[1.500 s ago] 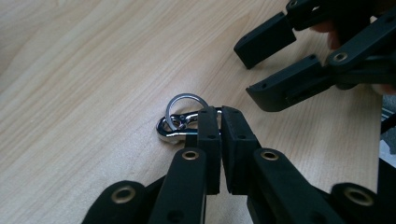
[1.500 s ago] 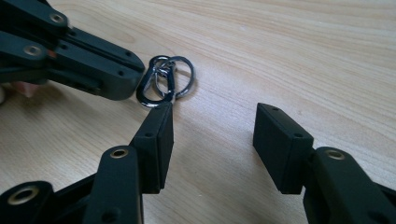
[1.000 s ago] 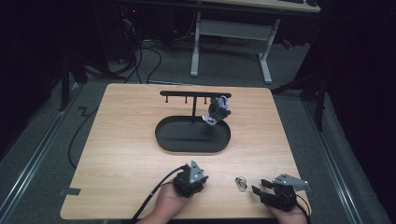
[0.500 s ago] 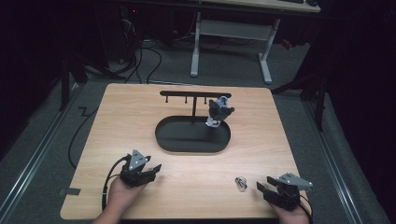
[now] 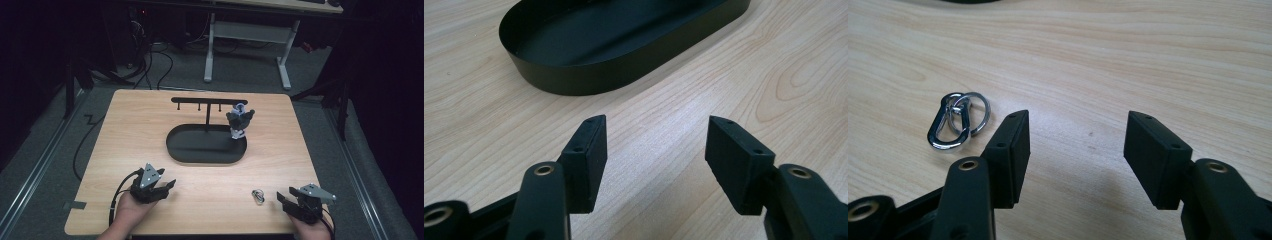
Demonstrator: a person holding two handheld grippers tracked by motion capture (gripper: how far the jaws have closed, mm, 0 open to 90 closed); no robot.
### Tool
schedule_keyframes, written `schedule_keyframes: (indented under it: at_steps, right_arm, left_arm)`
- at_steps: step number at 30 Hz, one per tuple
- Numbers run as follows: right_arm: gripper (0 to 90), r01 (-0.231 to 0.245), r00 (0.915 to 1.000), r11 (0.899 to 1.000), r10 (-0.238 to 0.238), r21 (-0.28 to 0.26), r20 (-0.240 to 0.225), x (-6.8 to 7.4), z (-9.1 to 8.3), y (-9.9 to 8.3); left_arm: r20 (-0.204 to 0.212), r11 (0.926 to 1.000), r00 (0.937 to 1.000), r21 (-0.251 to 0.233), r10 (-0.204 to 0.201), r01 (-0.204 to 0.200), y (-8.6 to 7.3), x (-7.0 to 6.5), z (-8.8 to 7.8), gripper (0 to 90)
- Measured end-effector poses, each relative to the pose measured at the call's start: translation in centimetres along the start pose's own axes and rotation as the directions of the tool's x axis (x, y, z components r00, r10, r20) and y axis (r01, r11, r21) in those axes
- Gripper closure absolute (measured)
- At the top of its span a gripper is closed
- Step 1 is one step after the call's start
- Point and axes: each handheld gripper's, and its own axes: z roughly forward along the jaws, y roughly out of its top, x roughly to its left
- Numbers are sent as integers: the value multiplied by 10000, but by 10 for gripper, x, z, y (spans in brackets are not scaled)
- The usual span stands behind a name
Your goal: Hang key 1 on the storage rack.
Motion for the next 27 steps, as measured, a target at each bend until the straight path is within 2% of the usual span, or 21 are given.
schedule_keyframes:
  at_steps: [4,8,12,17,20,24,27]
  right_arm:
    - [412,188,9998,9992,-184,348,-101,3,3,3]
    - [369,81,9999,9990,-75,444,-148,5,4,8]
    - [359,162,9998,9978,-155,648,-103,6,6,10]
    - [369,491,9982,9922,-449,1144,-392,7,6,16]
    - [375,594,9971,9871,-517,1490,-552,7,7,20]
    - [414,836,9936,9737,-653,2117,-922,9,7,24]
    - [417,1069,9927,9643,-899,2423,-803,12,4,27]
  left_arm:
    - [-40,10000,10000,61,30,-30,0,-2,1,427]
    - [-19,9999,10000,106,-16,16,-3,-2,-2,427]
    - [-29,9999,9999,63,-101,101,-3,-2,-2,427]
    - [-35,9996,9997,173,-229,230,-2,-2,1,426]
    - [-15,9996,9998,188,-187,187,-2,-4,2,425]
    - [-5,9998,9999,105,-145,145,-2,-4,-1,424]
    - [-27,9998,9999,106,-137,138,-2,-3,-1,425]
